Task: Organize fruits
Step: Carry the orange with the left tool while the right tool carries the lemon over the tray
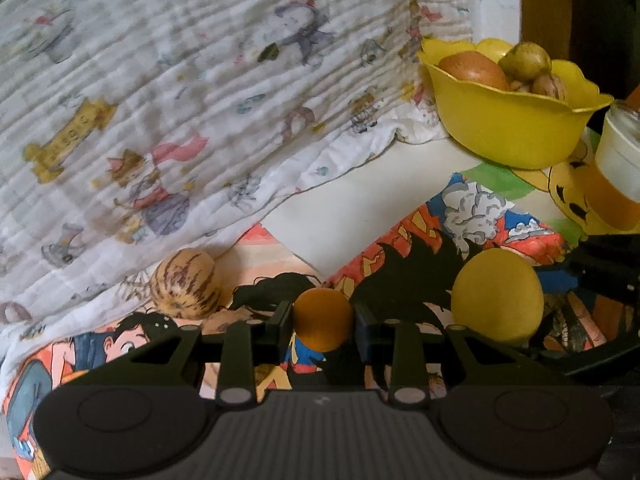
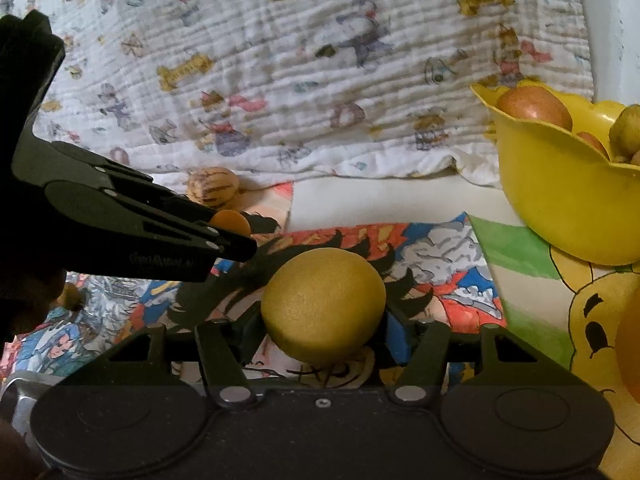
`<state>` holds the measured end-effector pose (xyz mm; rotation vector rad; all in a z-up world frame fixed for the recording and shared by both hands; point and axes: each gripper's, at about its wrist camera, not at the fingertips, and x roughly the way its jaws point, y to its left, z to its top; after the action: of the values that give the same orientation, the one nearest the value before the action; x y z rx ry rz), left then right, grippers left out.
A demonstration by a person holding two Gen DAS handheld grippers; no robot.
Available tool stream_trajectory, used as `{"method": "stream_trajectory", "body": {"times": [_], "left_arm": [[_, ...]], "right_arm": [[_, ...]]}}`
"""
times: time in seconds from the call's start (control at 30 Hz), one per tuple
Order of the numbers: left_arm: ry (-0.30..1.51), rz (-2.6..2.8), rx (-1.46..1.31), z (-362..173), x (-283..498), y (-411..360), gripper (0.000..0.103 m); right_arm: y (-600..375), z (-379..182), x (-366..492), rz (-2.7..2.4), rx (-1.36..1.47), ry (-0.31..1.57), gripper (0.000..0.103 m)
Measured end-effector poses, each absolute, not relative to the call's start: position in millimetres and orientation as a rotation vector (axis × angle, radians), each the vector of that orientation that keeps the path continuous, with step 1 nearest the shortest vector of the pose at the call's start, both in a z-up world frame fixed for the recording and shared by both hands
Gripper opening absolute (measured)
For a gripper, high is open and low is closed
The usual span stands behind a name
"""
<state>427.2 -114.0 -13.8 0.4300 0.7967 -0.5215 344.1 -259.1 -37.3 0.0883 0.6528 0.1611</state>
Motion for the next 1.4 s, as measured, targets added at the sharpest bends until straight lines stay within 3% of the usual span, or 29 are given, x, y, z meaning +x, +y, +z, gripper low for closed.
{"method": "stream_trajectory", "body": {"times": [0.8,1.4], "left_arm": [[0.806,-0.449,0.192,30,345,-51,0.035],[0.844,-0.489,0.131,10,264,-50,0.036]], "right_arm": [[-247,13,260,0.292,0.082,0.541,0.062],[-246,-3,181,0.349,0.045,0.614,0.062]]}}
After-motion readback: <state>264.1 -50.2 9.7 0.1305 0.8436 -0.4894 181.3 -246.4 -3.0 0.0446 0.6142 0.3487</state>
